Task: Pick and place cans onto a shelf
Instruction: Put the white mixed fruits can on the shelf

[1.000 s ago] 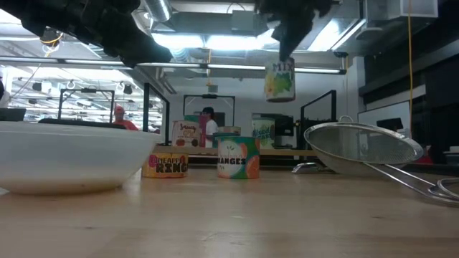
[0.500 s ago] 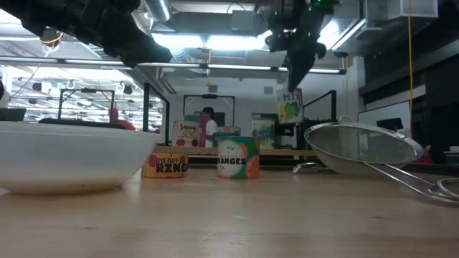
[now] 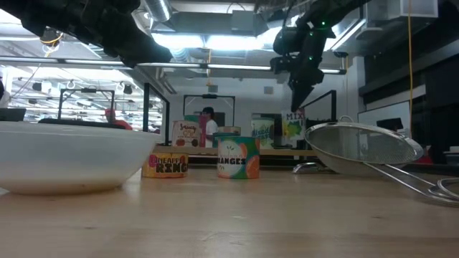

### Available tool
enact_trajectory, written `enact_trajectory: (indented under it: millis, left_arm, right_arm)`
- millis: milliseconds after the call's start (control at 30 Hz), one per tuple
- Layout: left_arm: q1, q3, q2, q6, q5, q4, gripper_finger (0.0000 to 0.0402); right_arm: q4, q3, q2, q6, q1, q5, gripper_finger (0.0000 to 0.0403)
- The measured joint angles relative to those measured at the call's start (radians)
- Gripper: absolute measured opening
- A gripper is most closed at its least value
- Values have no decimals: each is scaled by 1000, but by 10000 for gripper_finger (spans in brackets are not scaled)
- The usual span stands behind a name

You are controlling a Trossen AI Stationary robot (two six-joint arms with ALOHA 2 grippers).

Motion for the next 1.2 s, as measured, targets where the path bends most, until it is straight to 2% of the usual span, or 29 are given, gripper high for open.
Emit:
enact_trajectory:
  millis: [433,600,733,967,1200]
  left_arm:
    - [0,0,0,0,0,0,98]
    - [0,0,0,0,0,0,98]
    - [0,0,0,0,0,0,98]
    - [0,0,0,0,0,0,98]
    - [0,0,0,0,0,0,98]
  right_arm:
    - [126,-114,0,1,-10,-9,10]
    - [129,-124,0,2,-10,-15,10]
    - [134,-124,0,3,-10,-86,10]
    - [135,-124,0,2,-10,-88,12]
    - [140,-124,0,3,-10,-87,35]
